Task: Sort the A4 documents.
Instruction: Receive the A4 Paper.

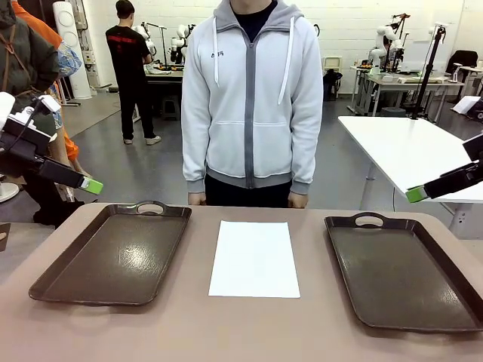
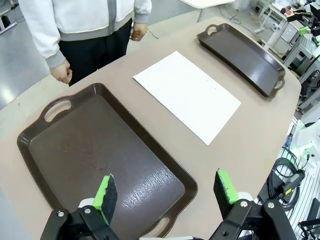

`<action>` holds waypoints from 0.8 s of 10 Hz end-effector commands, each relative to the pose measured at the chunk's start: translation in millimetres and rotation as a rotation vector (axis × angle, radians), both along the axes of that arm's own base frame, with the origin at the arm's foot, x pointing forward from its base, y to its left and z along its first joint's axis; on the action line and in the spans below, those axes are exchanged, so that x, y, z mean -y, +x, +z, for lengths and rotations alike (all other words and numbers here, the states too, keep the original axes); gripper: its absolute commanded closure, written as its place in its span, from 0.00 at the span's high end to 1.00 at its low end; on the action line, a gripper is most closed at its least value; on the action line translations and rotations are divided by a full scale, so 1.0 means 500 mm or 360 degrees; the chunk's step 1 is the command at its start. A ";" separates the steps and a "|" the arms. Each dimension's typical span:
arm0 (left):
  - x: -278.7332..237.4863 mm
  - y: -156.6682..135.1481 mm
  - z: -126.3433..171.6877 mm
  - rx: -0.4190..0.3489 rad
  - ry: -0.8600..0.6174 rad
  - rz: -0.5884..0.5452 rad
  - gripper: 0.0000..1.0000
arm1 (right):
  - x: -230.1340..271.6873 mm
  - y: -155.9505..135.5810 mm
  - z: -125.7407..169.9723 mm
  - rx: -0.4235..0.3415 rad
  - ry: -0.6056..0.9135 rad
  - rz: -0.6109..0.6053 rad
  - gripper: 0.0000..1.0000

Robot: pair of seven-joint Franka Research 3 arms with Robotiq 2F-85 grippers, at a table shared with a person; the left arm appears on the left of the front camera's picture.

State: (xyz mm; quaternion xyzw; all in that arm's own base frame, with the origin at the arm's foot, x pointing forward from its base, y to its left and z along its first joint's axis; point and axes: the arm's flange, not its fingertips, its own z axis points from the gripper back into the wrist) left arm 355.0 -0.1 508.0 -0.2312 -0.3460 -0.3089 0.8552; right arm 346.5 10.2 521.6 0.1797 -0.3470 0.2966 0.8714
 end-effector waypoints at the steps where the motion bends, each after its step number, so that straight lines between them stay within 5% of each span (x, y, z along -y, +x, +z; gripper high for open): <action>1: 0.003 -0.046 -0.049 0.0009 -0.0002 -0.0002 1.00 | 0.007 -0.063 -0.067 0.0020 0.0038 0.0043 1.00; 8: -0.009 -0.048 -0.048 -0.0005 0.0017 -0.0009 1.00 | 0.020 -0.069 -0.071 -0.0017 -0.0012 -0.0022 1.00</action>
